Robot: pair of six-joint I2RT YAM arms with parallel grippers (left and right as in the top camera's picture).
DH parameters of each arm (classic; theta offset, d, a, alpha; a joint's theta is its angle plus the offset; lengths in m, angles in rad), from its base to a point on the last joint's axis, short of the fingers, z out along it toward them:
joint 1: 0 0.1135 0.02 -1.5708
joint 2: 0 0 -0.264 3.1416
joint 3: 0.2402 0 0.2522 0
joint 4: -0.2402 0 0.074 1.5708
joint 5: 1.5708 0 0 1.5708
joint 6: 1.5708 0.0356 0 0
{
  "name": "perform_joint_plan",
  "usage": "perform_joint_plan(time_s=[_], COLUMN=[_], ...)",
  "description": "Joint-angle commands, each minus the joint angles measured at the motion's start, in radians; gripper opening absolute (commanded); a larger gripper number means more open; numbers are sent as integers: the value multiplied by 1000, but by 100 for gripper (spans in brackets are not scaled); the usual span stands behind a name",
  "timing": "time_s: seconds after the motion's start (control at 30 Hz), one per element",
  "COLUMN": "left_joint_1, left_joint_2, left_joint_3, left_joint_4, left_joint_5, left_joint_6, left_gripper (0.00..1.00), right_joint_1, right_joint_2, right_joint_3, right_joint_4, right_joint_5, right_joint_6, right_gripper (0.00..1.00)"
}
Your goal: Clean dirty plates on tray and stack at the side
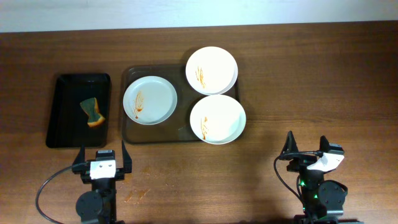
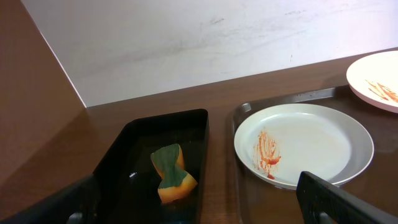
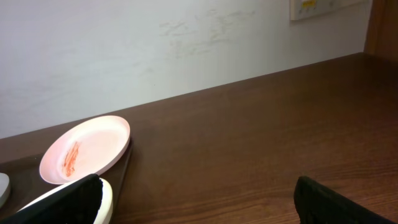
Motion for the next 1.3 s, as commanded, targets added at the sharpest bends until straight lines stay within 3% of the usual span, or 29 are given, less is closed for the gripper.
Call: perform_joint_plan(time_s=[0.0, 0.67, 0.8, 0.87, 1.0, 1.13, 1.27], left_joint_1=[-4, -4, -3, -4, -4, -3, -3], left_joint_2=[-7, -7, -7, -7, -7, 17, 201], left_joint_3=[-6, -6, -6, -6, -5, 45, 197], left_joint_4=[-2, -2, 47, 33, 107, 217, 232], left_joint_5=[-7, -18, -156, -157, 0, 9, 13], left_joint_6=[19, 19, 19, 19, 19, -20, -75], left_gripper=[99, 99, 99, 99, 99, 99, 99], right_joint_1=[-5, -5, -5, -5, -5, -5, -5], right_joint_2=[-6, -6, -6, -6, -6, -5, 50], right_joint_3=[-8, -8, -8, -8, -8, 33, 138], right_joint_4=[-5, -1, -2, -2, 11, 64, 63], right_joint_5=[-2, 5, 5, -5, -46, -103, -137], right_joint_6=[-11, -11, -11, -10, -11, -11, -47], right_gripper=[98, 98, 98, 98, 98, 98, 98])
